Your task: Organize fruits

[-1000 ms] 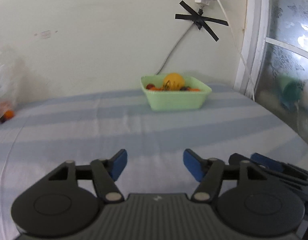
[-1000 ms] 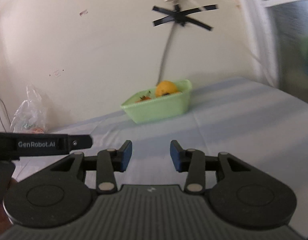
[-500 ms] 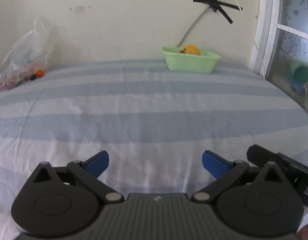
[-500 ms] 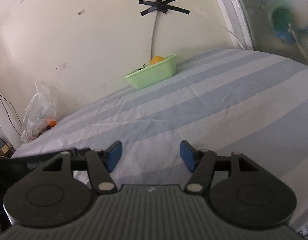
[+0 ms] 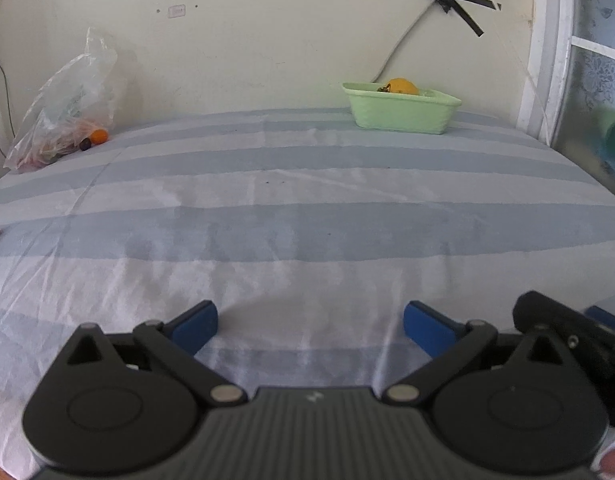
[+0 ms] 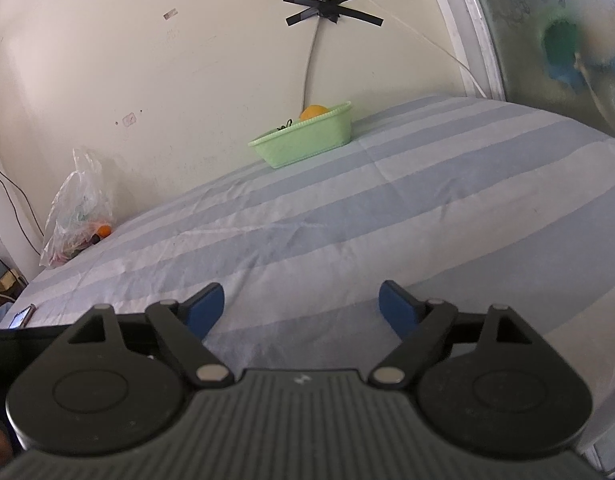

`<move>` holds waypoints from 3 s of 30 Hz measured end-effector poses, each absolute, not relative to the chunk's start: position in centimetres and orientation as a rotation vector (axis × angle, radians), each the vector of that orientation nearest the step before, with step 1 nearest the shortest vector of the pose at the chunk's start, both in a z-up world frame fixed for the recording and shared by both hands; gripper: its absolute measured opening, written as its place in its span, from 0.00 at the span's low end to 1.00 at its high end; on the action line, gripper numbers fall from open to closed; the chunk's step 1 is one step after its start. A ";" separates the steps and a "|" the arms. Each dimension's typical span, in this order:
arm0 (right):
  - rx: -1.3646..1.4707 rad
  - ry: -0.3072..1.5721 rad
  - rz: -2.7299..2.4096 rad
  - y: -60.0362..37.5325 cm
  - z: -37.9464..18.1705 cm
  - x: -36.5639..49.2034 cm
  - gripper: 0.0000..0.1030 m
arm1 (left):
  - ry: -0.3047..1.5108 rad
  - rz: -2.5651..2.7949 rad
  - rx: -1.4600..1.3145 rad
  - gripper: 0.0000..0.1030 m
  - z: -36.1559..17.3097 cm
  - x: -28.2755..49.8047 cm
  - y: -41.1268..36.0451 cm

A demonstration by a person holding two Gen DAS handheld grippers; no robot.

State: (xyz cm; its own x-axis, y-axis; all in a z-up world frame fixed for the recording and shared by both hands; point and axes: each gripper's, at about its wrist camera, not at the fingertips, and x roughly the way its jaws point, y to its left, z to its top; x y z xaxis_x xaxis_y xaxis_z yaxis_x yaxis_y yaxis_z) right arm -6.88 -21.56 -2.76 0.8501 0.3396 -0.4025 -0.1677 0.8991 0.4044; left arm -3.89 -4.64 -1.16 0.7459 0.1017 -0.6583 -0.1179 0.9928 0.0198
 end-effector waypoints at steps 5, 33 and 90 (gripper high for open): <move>0.356 0.475 0.256 -21.4 -2.8 -6.9 0.98 | 0.715 0.125 -0.017 1.00 -1.3 -3.9 -4.7; 0.399 0.479 0.223 -21.7 -2.8 -7.4 1.00 | 0.761 0.131 -0.007 1.00 -1.0 -4.4 -5.3; 0.385 0.492 0.187 -22.0 -2.5 -7.8 1.00 | 0.763 0.126 0.000 1.00 -1.0 -5.0 -5.5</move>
State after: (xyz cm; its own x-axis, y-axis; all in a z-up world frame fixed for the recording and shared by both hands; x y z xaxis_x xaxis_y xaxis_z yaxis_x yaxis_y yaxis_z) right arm -7.79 -22.05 -2.54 0.8665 0.2653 -0.4229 -0.0828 0.9117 0.4024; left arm -5.04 -5.50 -0.96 0.7155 0.1140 -0.6892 -0.1142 0.9924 0.0455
